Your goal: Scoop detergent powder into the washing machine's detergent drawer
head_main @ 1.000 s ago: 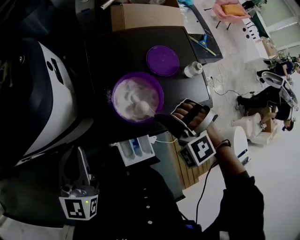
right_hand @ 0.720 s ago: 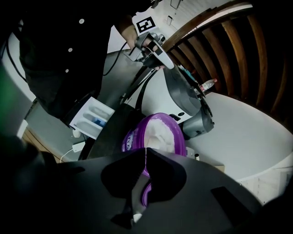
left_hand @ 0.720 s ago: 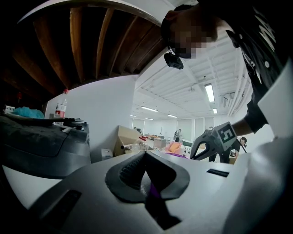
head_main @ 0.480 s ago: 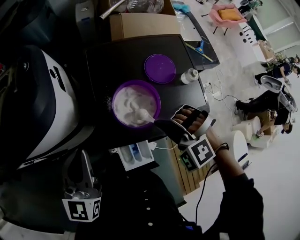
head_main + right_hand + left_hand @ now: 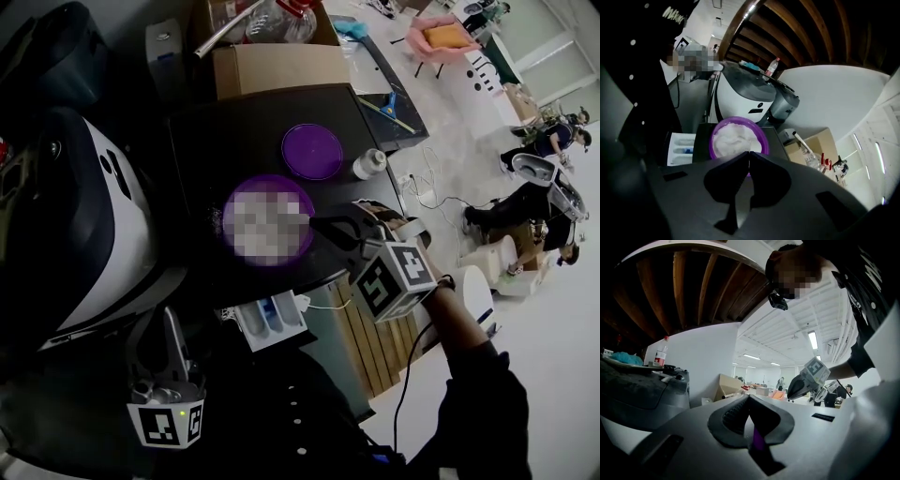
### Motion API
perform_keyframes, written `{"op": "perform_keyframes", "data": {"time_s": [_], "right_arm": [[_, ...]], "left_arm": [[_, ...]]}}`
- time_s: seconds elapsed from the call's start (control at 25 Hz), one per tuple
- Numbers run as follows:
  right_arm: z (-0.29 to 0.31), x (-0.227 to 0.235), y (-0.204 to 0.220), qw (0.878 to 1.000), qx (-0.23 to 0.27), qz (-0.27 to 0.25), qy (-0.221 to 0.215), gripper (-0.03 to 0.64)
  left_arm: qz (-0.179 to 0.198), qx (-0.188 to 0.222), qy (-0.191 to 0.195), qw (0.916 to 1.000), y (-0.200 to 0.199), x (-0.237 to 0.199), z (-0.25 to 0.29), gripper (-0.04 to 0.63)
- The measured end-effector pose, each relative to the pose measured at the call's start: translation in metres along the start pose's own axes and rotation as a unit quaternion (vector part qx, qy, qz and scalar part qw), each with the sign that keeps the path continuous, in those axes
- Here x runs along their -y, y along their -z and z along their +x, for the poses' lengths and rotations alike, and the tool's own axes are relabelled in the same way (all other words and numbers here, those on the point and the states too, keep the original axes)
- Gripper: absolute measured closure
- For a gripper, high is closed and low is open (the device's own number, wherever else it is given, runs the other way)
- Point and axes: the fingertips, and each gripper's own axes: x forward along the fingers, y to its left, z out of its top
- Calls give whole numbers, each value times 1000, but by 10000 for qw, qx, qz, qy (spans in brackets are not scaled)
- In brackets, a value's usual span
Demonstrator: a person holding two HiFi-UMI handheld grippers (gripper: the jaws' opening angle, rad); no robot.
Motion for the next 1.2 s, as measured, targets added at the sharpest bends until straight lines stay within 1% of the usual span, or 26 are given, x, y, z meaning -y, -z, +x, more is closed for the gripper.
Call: {"op": "perform_keyframes", "data": {"time_s": [0.12,0.36,0.44,0.48,0.56,0.72,0.8,0.84,0.92,1.0,1.12,1.2], "right_arm": [[5,5,4,9994,-255,228,-14,586],[13,5,16,9977,-656,146,68,586],[15,2,19,9967,-776,218,1,586],[16,-1,20,9962,-802,337,-80,586],[18,-7,22,9934,-766,802,-290,586],[17,-9,23,9784,-560,1899,-598,586],[17,-8,25,9675,-467,2391,-680,586],[17,-7,26,9601,-403,2673,-713,586],[17,-7,29,9408,-257,3291,-776,586],[18,-7,35,9176,-105,3887,-828,586],[17,-6,39,8825,205,4625,-834,586],[16,-5,41,8528,500,5127,-862,586]], "left_arm": [[-49,-28,21,10000,5,-2,0,580],[-109,-90,34,9999,11,-7,-1,580],[-130,-116,45,9998,13,-9,-1,580],[-140,-131,52,9998,15,-10,-1,580],[-160,-150,68,9997,17,-10,0,580],[-189,-168,92,9996,19,-10,1,580],[-199,-195,101,9996,21,-10,2,580],[-201,-204,104,9995,22,-10,2,580],[-194,-216,103,9995,23,-11,1,580],[-193,-229,106,9995,23,-11,2,580],[-177,-240,122,9995,22,-10,3,580],[-140,-226,141,9995,20,-9,5,580]]}}
